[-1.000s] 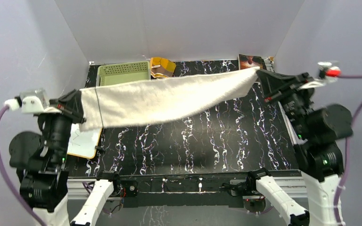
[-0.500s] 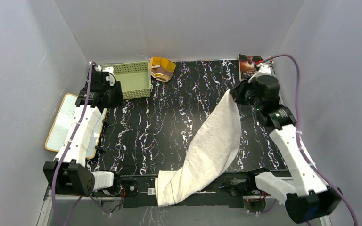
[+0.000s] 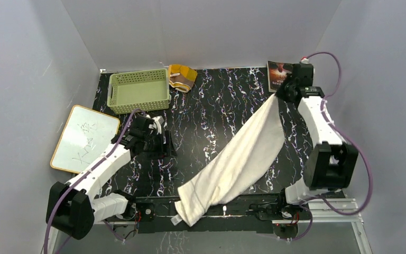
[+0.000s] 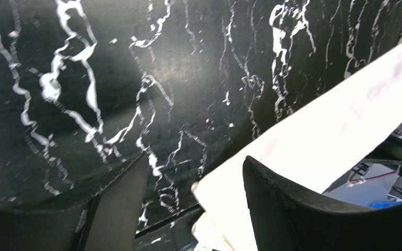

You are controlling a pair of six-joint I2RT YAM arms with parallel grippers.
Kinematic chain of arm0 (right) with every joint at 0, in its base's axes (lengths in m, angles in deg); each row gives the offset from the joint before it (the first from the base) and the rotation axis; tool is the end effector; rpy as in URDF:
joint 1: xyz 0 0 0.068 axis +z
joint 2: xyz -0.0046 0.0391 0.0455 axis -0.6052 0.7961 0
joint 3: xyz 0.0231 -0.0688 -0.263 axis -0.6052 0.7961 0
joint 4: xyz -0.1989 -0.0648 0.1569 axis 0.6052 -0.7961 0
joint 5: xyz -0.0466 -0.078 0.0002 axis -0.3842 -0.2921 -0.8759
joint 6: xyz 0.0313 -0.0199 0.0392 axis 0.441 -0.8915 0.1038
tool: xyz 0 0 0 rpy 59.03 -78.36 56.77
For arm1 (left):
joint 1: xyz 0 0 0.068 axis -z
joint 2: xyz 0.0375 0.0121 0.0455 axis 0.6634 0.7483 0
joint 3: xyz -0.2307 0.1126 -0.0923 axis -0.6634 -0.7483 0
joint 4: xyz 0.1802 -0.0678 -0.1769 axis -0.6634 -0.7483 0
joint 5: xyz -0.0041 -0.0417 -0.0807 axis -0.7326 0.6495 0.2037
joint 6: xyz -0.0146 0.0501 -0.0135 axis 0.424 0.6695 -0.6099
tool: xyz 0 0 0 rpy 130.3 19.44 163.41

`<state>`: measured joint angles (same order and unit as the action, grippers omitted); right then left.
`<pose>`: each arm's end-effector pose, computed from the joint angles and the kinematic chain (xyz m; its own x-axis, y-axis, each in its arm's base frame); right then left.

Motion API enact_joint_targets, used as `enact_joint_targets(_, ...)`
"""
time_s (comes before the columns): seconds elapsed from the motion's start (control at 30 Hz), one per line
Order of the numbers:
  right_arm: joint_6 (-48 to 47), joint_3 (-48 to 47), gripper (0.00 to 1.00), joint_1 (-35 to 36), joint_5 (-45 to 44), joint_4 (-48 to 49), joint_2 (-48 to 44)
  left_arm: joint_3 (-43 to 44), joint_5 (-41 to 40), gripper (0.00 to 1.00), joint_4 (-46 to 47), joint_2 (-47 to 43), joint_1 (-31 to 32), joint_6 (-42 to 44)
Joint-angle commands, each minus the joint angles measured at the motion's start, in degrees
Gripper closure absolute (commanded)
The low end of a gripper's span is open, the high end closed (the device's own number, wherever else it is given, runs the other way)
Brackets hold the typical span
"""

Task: Roll the towels
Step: Flatten out the towel at the center of the board.

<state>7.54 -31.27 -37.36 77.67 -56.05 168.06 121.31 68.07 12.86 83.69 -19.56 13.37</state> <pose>0.3215 -0.0006 0.3236 -0.5984 0.4366 -0.6717 0.2904 0.8997 0.3261 0.1994 -0.0915 0.2345 -0.8810 -0.1029 -0.4617 0.1491 0.8659 -0.4775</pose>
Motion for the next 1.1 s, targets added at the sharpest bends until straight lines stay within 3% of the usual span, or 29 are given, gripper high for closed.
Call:
enact_joint_targets(0.0, 14.1, -6.7, 1.0, -12.2, -1.5, 4.7, 8.0, 1.6, 2.7, 0.35, 6.8, 4.6, 2.7, -5.5)
enact_joint_targets(0.1, 19.8, 1.5, 1.0, -15.8, 1.2, 16.0, 3.7, 4.6, 4.4, 0.35, 8.9, 9.8, 5.0, -4.6)
enact_joint_targets(0.57, 14.4, -2.6, 1.0, -15.5, 4.2, 10.8, 6.2, 14.5, 2.4, 0.38, 22.4, 31.8, 11.0, -5.6)
enact_joint_targets(0.83, 13.7, -1.2, 1.0, -15.5, 4.6, 11.3, 5.1, 20.9, 0.1, 0.44, 16.0, 39.6, 13.6, -3.6)
enact_joint_targets(1.07, 13.2, -1.0, 1.0, -15.5, 4.8, 11.5, 4.6, 22.5, -5.6, 0.45, 7.2, 40.6, 17.1, -3.2)
